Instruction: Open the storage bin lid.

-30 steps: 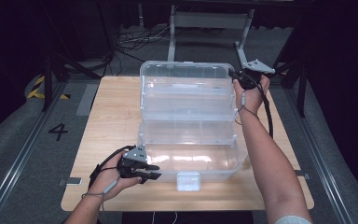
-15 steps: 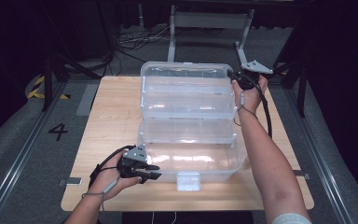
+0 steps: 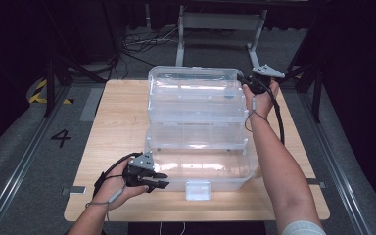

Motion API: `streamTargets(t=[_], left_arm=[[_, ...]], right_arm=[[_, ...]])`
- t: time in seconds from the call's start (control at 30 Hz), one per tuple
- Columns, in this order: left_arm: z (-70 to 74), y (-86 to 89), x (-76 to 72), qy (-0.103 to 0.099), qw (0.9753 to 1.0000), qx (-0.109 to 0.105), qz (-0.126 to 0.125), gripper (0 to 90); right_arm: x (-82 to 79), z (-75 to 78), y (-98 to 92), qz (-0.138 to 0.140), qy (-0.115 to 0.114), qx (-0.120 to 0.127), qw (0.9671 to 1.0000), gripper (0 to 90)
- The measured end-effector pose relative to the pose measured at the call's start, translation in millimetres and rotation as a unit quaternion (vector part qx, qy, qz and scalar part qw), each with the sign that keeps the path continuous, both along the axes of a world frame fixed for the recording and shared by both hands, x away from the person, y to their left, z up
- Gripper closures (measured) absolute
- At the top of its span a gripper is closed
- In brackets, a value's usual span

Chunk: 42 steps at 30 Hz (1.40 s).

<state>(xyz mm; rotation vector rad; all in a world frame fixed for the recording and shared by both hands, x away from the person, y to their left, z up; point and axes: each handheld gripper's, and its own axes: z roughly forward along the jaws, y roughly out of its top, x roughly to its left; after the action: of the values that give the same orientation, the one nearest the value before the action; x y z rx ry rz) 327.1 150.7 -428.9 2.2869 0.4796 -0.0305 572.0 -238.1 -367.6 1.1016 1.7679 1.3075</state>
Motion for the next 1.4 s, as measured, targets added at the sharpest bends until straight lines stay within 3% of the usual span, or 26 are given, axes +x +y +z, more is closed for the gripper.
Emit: streamTargets(t=[1.4], left_arm=[[-0.4,0.7,0.4,0.003,1.0000,-0.005,-0.002,72.5]], right_arm=[[22.2,-35.3,-3.0,0.010,0.027,-0.004,0.9996,81.3]])
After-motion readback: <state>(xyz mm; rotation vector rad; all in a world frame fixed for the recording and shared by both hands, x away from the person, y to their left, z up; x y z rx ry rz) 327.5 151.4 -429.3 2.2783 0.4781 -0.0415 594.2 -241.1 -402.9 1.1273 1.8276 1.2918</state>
